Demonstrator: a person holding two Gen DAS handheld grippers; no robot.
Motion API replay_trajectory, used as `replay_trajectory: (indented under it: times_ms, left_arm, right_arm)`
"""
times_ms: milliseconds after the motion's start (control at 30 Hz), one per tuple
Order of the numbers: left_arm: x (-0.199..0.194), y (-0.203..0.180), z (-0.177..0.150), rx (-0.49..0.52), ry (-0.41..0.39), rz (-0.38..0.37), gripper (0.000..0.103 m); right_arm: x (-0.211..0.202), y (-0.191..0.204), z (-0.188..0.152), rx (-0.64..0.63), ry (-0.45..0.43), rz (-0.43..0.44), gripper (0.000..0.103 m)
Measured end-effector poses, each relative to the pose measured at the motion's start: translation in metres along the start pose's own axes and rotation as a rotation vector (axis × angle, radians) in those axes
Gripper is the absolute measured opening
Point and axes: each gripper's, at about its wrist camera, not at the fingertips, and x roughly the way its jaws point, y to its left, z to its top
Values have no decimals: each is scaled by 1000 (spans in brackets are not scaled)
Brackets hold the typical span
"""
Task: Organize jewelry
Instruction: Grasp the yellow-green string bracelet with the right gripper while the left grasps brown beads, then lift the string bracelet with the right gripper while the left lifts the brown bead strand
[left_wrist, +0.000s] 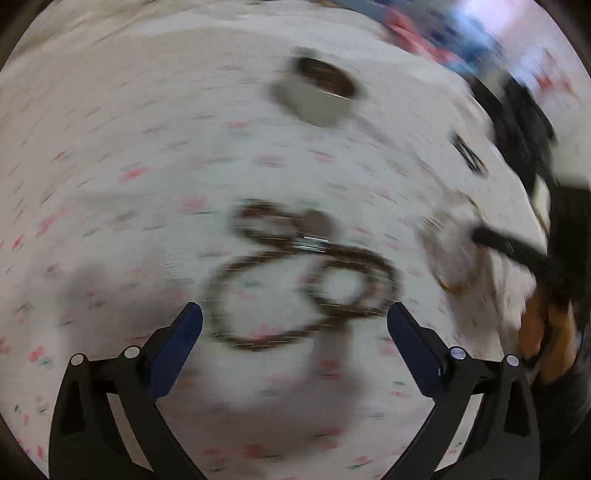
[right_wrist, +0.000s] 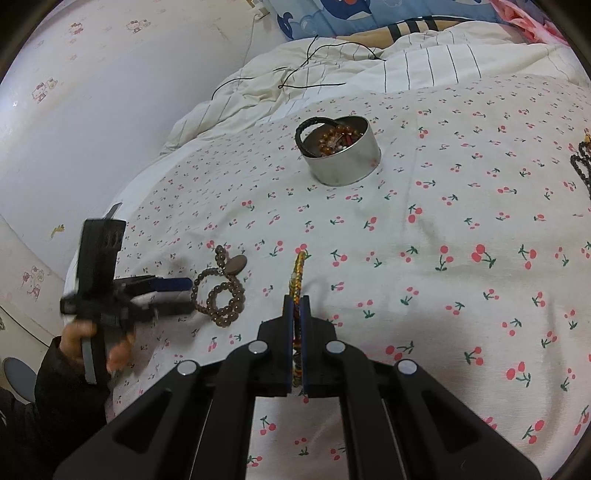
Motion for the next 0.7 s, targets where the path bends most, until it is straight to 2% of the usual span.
replay_trajectory:
  times_ms: [67, 100, 133, 167, 200, 233, 300, 333, 500, 633, 700]
  left_arm:
    - [5, -26, -2, 91, -18, 21, 87]
    - [12, -37, -3, 131, -4, 46, 72]
    - [16, -41, -5, 149, 3, 84, 61]
    - [19, -44, -6, 167, -4, 134, 57]
    - [17, -44, -5, 167, -13, 127, 39]
    - [12, -35, -1, 121, -17, 79, 23]
    - [7, -16, 4, 31, -27, 26, 17]
    - [7, -10, 4, 22, -25, 31, 13]
    - [-6, -8, 5, -12, -87, 27, 13]
    - [-37, 1, 10, -54, -182, -71, 13]
    - [-55, 4, 14, -77, -229, -143, 13]
  right_arm:
    - [0, -1, 0, 2, -1, -2, 4]
    - [0, 0, 0, 3, -1, -2, 4]
    - [0, 0, 0, 3, -1, -2, 4]
    - [1, 0, 0, 3, 0, -3, 4]
    - [1, -1, 0, 3, 2, -4, 4]
    - [1, -1, 0, 5, 1, -4, 4]
    - [1, -1, 0, 6, 1, -3, 4]
    - [1, -1, 0, 5, 2, -2, 4]
    - [-2, -1, 1, 6, -5, 1, 4]
    - [-12, 0, 4, 7, -49, 18, 4]
    - [-19, 2, 6, 4, -85, 34, 4]
